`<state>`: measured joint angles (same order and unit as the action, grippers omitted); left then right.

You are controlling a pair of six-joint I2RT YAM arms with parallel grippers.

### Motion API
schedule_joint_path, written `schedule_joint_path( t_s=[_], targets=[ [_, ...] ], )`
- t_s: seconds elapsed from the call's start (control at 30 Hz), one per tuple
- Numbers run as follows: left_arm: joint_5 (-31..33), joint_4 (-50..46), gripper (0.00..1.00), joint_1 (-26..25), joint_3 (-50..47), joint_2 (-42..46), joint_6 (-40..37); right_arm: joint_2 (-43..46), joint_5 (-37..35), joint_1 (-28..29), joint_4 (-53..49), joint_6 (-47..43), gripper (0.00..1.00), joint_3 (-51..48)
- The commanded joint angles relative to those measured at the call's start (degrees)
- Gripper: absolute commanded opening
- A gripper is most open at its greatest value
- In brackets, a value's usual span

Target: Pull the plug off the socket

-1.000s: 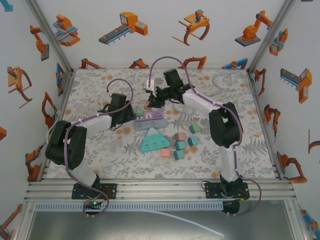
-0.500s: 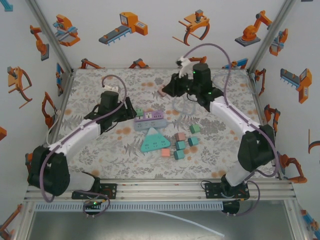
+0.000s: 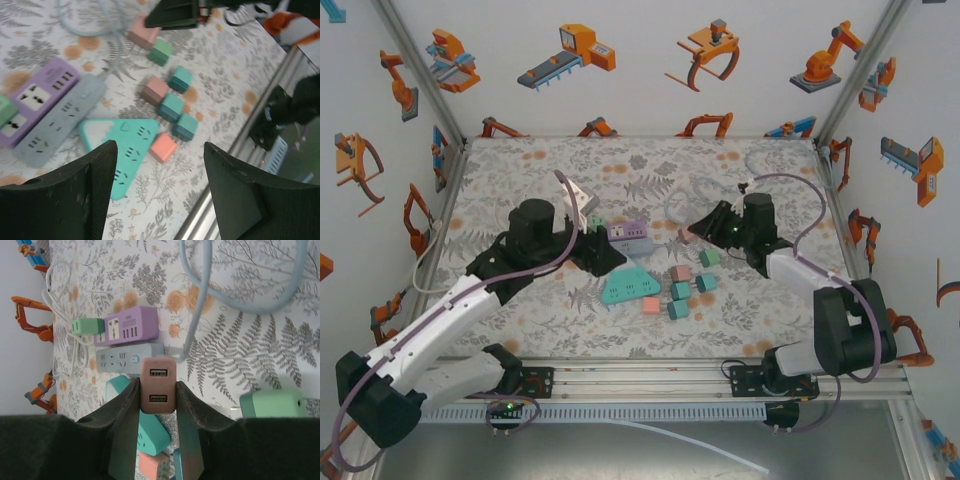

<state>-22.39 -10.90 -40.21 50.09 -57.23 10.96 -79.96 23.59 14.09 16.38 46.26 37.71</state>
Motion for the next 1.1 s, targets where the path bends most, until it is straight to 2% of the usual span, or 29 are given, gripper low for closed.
schedule_joint_path(
  t_s=[0.0, 0.17, 0.3, 0.57, 0.63, 0.8, 1.07],
  targets=[
    [-5.31, -1.98, 0.66, -2.16, -0.80, 2.50, -4.66, 0.83, -1.94, 1.00, 3.92, 3.14, 0.00, -2.07],
    [-6.52, -1.95, 0.69, -4.35, -1.31, 2.53, -4.91, -2.67, -3.63, 4.96, 4.34, 2.02, 0.00, -2.19],
    [-5.03, -2.01, 0.69, -4.79, -1.04, 1.52, -4.20, -6.08, -7.12, 7.51, 5.15, 2.26, 0.00, -1.68],
    [-2.26, -1.53, 0.73, -5.06, -1.17, 0.59, -3.49, -9.49, -11.53, 8.24, 6.76, 1.56, 0.00, -1.92],
    [-1.79, -1.58, 0.73, -5.13, -1.20, 0.26, -3.27, -9.65, -12.11, 8.24, 5.93, 1.43, 0.04, -2.01],
    [0.14, -1.69, 0.73, -5.15, -1.05, -0.33, -3.13, -9.30, -13.53, 8.27, 2.05, 0.78, 0.23, -1.77],
    [2.98, -2.13, 0.72, -5.15, -1.12, -0.16, -3.16, -5.81, -16.36, 8.33, -3.10, -1.22, 0.37, -1.94]
  ],
)
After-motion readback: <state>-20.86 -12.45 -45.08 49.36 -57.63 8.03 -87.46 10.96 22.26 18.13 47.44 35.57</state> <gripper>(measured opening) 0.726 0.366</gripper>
